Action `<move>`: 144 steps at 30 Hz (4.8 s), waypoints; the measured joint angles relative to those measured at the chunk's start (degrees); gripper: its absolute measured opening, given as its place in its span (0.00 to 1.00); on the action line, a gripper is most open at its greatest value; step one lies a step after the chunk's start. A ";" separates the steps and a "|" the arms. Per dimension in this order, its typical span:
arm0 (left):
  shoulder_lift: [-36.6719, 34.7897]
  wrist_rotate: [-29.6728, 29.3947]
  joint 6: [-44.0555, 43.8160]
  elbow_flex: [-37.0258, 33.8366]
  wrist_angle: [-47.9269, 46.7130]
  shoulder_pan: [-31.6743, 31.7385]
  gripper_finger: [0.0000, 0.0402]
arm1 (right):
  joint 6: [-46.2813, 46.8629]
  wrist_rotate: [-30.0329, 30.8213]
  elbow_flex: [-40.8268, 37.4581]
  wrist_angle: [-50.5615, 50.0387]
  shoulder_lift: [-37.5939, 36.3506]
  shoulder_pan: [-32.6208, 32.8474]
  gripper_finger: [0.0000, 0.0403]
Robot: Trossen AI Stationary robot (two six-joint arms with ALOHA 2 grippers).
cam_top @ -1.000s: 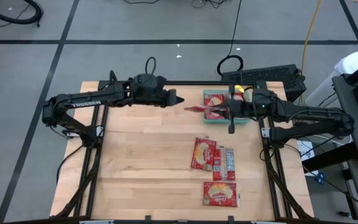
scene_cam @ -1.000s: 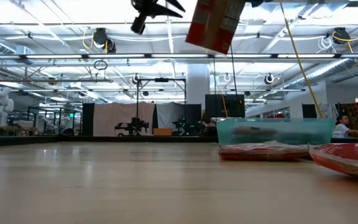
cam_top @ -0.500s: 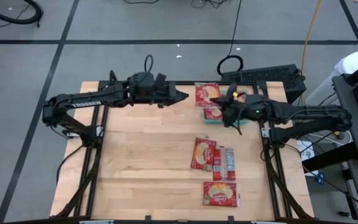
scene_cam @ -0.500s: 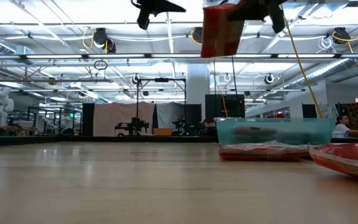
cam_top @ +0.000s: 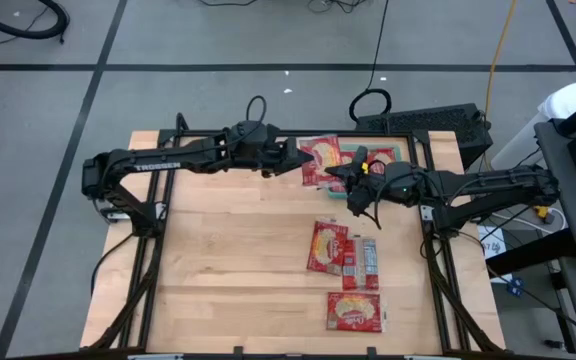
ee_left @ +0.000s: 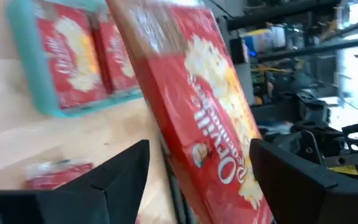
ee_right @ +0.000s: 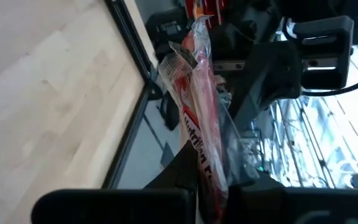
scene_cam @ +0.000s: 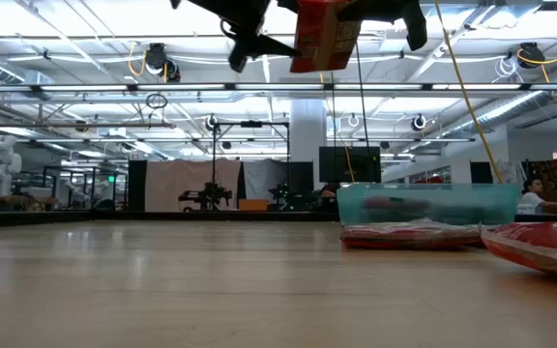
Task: Sort popcorn bags into baskets
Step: Put the red popcorn bag into the light blue bin
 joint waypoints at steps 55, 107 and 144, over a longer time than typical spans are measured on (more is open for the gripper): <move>4.13 34.56 43.63 0.00 16.30 16.32 0.08 | 140.11 -28.27 -0.04 6.14 0.26 -24.55 0.61; 4.76 11.28 39.24 -0.02 -6.33 13.93 0.61 | 105.83 -61.85 -0.04 -31.73 6.29 -57.52 0.00; 4.74 13.55 42.56 -0.02 -6.43 11.87 0.46 | 115.55 -45.76 -2.54 -30.74 12.69 -46.93 0.01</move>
